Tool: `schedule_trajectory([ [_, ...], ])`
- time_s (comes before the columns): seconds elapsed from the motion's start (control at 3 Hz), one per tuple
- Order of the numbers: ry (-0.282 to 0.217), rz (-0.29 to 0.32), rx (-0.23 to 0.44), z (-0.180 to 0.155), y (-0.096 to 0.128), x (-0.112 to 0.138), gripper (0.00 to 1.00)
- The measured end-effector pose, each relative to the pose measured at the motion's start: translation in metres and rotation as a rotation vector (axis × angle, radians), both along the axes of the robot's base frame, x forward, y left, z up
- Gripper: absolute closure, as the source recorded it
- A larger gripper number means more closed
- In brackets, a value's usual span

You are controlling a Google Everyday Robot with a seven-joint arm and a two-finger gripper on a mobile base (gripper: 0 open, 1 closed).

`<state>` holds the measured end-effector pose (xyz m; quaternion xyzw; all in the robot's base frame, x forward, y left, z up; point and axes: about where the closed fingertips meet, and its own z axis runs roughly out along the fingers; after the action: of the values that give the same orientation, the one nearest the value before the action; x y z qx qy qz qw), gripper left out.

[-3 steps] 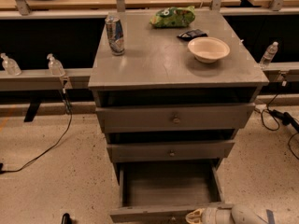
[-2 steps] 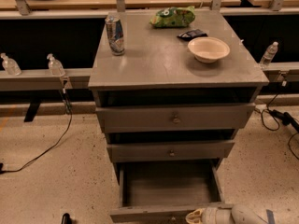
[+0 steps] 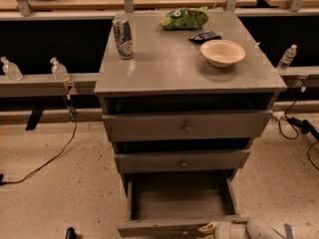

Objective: Close bottom drawer

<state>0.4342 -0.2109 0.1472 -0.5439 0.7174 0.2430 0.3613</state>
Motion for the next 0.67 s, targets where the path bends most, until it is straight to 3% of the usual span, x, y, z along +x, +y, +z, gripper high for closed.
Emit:
schedule_trajectory([
  [0.33,0.000,0.000,0.000,0.0000,-0.0005,-0.0010,0.28],
  [0.67,-0.002,0.000,0.000,0.0000,-0.0005,-0.0008,0.36],
])
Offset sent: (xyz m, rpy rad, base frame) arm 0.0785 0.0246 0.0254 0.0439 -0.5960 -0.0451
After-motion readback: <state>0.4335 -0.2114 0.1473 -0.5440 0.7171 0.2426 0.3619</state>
